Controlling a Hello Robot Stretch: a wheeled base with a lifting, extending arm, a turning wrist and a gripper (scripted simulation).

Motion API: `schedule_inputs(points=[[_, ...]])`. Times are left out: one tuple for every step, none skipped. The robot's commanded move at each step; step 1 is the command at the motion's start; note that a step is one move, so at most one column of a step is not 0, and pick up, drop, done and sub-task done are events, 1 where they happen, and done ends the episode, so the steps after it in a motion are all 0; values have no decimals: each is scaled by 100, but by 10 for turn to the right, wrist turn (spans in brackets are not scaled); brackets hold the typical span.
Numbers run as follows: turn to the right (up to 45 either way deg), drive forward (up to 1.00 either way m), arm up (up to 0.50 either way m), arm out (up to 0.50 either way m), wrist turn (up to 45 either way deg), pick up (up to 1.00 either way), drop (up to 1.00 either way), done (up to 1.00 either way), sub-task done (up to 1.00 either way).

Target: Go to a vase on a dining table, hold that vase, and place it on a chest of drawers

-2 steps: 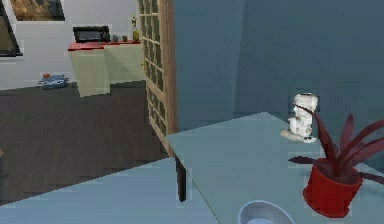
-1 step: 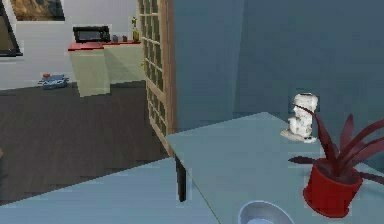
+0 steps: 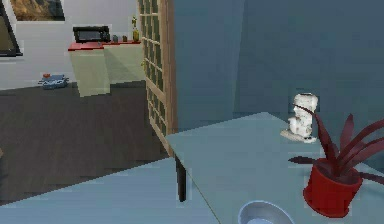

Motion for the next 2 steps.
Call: schedule_inputs(points=[[0, 0, 0, 0, 450, 0, 0, 0, 0], [0, 0, 0, 0, 450, 0, 0, 0, 0]])
